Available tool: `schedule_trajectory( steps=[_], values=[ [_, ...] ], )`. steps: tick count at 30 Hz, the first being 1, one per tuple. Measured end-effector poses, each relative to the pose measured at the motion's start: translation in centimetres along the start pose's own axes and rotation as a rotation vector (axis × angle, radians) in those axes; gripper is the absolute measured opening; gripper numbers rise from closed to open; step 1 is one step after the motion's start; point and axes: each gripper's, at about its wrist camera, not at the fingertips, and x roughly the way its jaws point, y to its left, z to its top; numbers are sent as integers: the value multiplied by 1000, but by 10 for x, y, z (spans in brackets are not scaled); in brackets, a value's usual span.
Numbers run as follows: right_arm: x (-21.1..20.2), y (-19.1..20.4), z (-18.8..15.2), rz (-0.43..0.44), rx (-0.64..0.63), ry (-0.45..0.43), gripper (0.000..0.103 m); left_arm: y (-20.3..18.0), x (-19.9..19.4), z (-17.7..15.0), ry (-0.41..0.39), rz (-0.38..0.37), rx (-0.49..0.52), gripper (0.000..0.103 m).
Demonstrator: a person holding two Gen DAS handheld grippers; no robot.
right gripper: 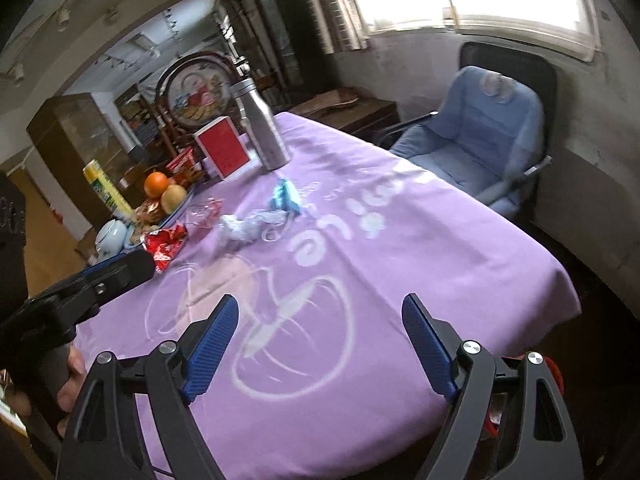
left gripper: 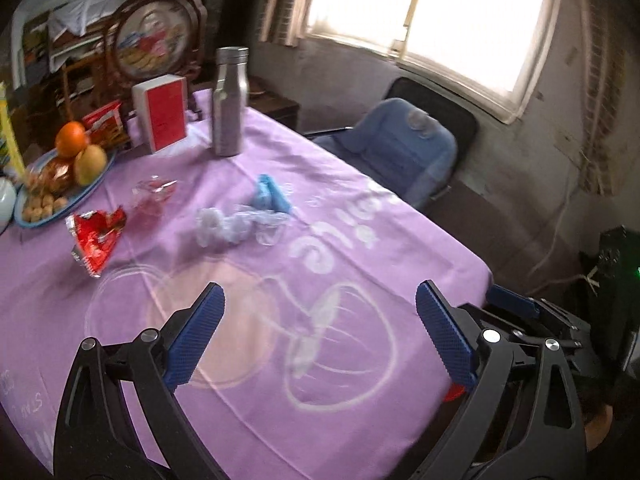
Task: Collect trash
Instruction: 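Swing both tools back over the table toward the remaining trash, then grasp the crumpled white plastic bag with the right tool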
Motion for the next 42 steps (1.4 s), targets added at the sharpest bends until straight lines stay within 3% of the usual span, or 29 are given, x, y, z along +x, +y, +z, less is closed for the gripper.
schedule_trajectory(
  steps=[7, 12, 15, 24, 29, 32, 33, 35, 36, 37, 42],
  values=[
    [24, 34, 25, 45, -47, 30, 83, 50, -9, 25, -32, 23, -115, 93],
    [32, 60, 50, 52, -97, -5, 87, 98, -17, 36, -99, 177, -194, 95],
    [49, 76, 63, 37, -138, -14, 89, 138, -6, 33, -83, 213, -290, 95],
    [165, 117, 80, 19, -221, 123, 89, 223, 31, 8, 38, 276, -537, 96],
    [222, 153, 76, -41, -345, 174, 89, 252, 31, -3, 43, 312, -646, 96],
    [248, 170, 74, -83, -409, 188, 76, 271, 24, -11, 21, 334, -719, 96],
    [255, 172, 73, -96, -424, 197, 67, 274, 22, -13, 17, 336, -736, 96],
    [269, 174, 72, -122, -438, 229, 45, 279, 20, -16, 18, 336, -767, 96],
    [274, 172, 69, -131, -428, 250, 18, 281, 21, -17, 22, 334, -775, 96],
    [274, 169, 68, -121, -415, 261, 10, 280, 23, -17, 26, 333, -773, 96],
    [238, 157, 60, -21, -358, 220, 10, 268, 32, -11, 34, 342, -708, 96]
  ],
)
